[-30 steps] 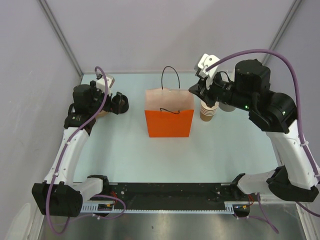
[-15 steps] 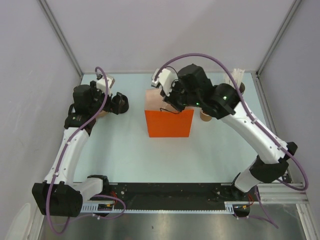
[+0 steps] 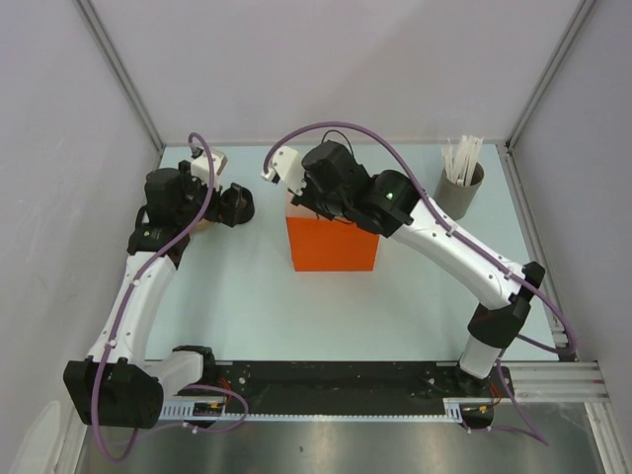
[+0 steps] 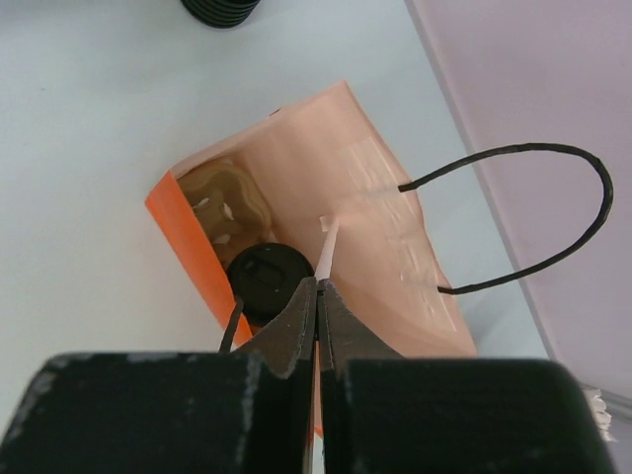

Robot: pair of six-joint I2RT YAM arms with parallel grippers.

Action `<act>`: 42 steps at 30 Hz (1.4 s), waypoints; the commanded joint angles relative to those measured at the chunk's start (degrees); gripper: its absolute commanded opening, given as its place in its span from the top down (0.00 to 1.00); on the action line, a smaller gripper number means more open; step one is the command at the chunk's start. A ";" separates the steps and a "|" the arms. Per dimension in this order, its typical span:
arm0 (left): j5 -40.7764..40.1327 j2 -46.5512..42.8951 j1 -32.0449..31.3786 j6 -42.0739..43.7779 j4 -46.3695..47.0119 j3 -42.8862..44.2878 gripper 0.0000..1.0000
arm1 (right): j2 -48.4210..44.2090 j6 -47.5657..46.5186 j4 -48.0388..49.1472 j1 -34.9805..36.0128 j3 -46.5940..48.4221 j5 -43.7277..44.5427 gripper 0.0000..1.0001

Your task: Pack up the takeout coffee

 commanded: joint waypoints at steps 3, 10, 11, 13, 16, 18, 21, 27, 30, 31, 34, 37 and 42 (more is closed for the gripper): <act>1.03 -1.24 0.50 0.16 1.98 -0.53 0.00 | 3.56 -0.72 2.54 0.14 4.15 4.64 1.00; 1.12 -1.50 0.50 -0.02 1.80 -0.45 0.01 | 6.64 -0.10 2.36 0.22 5.82 4.82 1.00; 1.12 -1.41 0.50 -0.02 1.80 -0.45 0.00 | 6.73 -0.02 2.36 0.22 6.00 4.73 1.00; 1.21 -1.59 0.50 -0.11 1.89 -0.62 0.01 | 7.34 0.16 2.10 0.31 6.17 4.47 1.00; 1.21 -1.68 0.50 -0.02 1.80 -0.62 0.01 | 7.61 0.25 2.10 0.49 6.35 4.38 0.99; 1.29 -1.68 0.50 -0.02 1.80 -0.62 0.00 | 7.61 0.25 2.01 0.66 6.18 4.38 0.98; 1.21 -1.68 0.50 -0.02 1.89 -0.62 0.01 | 7.61 0.16 2.01 1.10 5.91 4.38 0.95; 1.29 -1.68 0.50 -0.19 1.89 -0.80 0.00 | 7.44 -0.28 2.27 2.16 5.56 4.82 0.94; 1.29 -1.76 0.50 -0.19 1.89 -0.80 0.01 | 7.78 -0.54 2.53 2.51 5.38 5.34 0.93; 1.29 -1.77 0.50 -0.19 1.89 -0.80 0.01 | 7.87 -0.63 2.62 2.51 5.38 5.43 0.94; 1.29 -1.85 0.50 -0.20 1.89 -0.80 0.01 | 8.40 -0.81 2.71 2.60 5.38 5.96 0.93; 1.38 -1.77 0.50 -0.19 1.89 -0.80 0.01 | 8.75 -0.98 2.71 2.86 5.21 6.57 0.93; 1.56 -1.77 0.50 -0.28 1.98 -0.97 0.01 | 9.28 -1.68 3.24 3.56 4.16 8.33 0.91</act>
